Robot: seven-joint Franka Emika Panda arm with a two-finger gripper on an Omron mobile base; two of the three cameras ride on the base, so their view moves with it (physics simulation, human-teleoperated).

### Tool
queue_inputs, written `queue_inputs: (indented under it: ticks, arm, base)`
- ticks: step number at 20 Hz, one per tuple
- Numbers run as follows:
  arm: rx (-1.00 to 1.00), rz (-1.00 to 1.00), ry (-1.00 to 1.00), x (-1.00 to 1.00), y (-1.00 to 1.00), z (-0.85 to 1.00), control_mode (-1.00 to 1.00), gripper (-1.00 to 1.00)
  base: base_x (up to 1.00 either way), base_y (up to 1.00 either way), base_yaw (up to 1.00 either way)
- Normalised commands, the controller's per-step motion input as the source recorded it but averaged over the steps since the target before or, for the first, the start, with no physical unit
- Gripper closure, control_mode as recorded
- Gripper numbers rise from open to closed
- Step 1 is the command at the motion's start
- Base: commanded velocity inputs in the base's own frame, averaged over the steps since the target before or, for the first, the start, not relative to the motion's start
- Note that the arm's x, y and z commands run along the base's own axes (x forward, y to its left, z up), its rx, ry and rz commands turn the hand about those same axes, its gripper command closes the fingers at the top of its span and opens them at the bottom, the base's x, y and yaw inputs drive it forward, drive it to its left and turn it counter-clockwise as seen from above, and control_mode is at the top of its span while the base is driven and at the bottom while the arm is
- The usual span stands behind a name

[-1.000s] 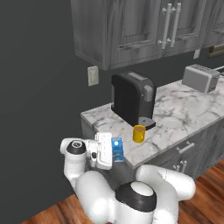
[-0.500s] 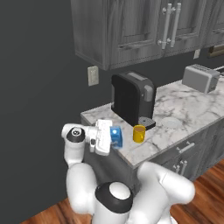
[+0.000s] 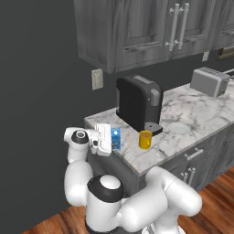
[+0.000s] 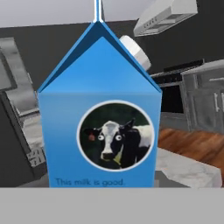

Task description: Take a sugar cube from the saucer and place it inside the coffee. Then, grab milk from the fridge and place it next to the coffee on the counter to sweeten the coffee.

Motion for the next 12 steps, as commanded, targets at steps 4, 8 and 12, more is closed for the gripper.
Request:
queue_inputs:
  ticks: [4, 8, 12]
  arm:
    - [0.13, 0.22, -0.03, 0.35, -0.13, -0.21, -1.0, 1.0]
    - [0.1, 0.15, -0.03, 0.04, -0.43, 0.0, -1.0, 1.0]
    - [0.0, 0.08, 0.09, 0.11, -0.36, -0.08, -1.0, 1.0]
  base:
    - [0.0, 0.0, 0.0]
    - [0.0, 0.0, 0.0]
    - [0.0, 0.0, 0.0]
